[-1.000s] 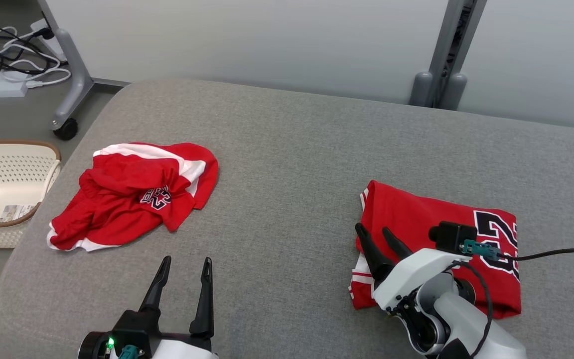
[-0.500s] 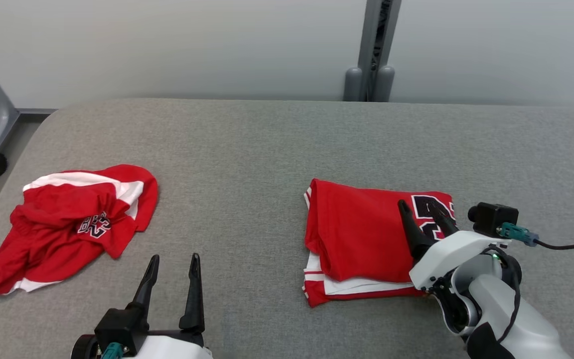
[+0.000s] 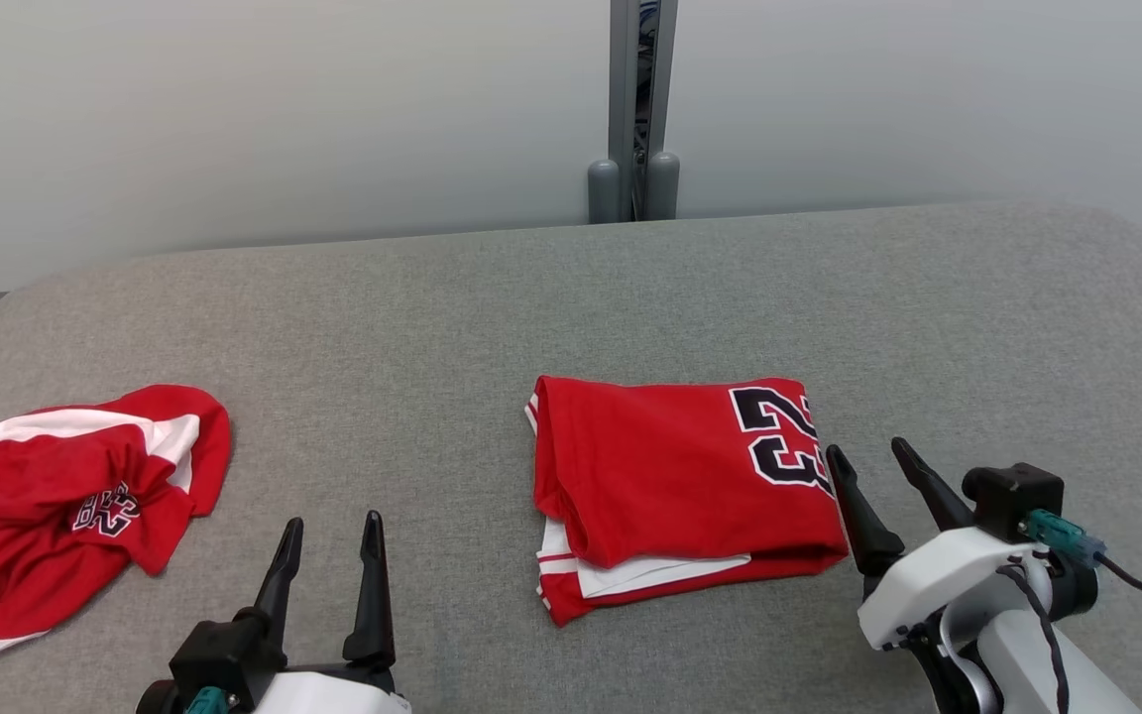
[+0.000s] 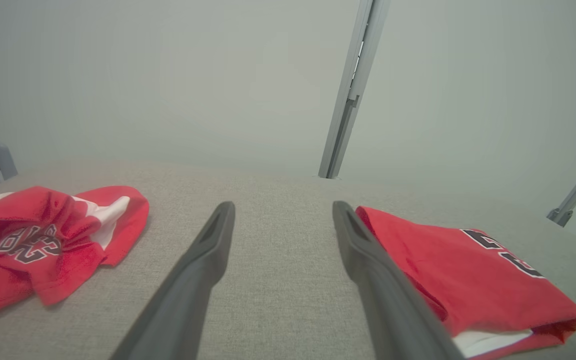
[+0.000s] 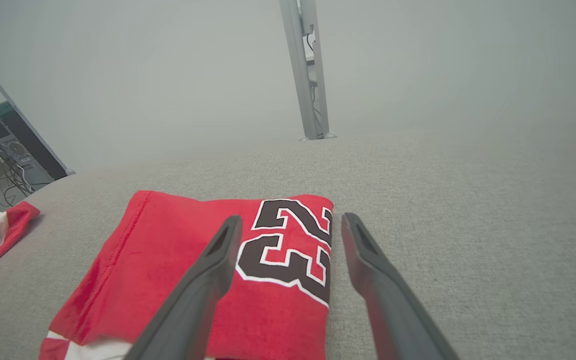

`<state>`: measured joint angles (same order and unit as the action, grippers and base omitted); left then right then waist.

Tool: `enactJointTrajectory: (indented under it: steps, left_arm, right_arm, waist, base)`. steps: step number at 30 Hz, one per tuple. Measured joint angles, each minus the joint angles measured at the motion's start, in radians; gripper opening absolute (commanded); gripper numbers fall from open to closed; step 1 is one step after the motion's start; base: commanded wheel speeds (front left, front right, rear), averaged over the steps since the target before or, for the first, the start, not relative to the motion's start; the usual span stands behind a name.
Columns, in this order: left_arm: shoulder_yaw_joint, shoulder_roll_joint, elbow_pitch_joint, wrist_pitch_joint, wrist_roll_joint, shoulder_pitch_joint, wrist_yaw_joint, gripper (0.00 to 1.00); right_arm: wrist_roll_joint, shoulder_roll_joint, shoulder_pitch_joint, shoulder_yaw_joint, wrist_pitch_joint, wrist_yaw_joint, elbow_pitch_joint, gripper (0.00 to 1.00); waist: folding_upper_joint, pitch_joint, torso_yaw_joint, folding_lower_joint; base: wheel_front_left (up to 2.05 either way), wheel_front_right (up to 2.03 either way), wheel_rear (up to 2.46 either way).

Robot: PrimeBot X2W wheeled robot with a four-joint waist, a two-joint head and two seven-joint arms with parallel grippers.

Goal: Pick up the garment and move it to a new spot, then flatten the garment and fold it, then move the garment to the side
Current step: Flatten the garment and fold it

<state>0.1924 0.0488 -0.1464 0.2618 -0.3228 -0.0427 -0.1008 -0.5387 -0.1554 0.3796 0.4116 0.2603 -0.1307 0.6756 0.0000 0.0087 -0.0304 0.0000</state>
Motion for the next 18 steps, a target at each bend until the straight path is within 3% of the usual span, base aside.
enactJointTrajectory:
  steps: [9, 15, 18]
  left_arm:
    - [-0.004, 0.0, -0.005, 0.0, -0.02, -0.021, 0.003, 1.0]
    - [-0.016, 0.0, 0.005, 0.0, -0.011, -0.042, 0.003, 1.0]
    - [-0.013, 0.0, 0.044, 0.0, 0.055, -0.072, -0.003, 1.0]
  right_arm:
    - [0.14, -0.025, -0.149, -0.1, 0.001, 0.0, -0.21, 1.0]
    - [0.232, -0.007, -0.262, -0.17, 0.001, 0.0, -0.368, 1.0]
    - [0.293, 0.012, -0.349, -0.214, 0.001, 0.0, -0.468, 1.0]
  waist:
    - [0.0, -0.023, -0.013, 0.0]
    - [0.0, -0.039, -0.011, 0.0]
    - [0.0001, -0.057, -0.005, 0.0]
  base:
    - [0.0, 0.0, 0.0]
    - [0.0, 0.0, 0.0]
    - [0.0, 0.0, 0.0]
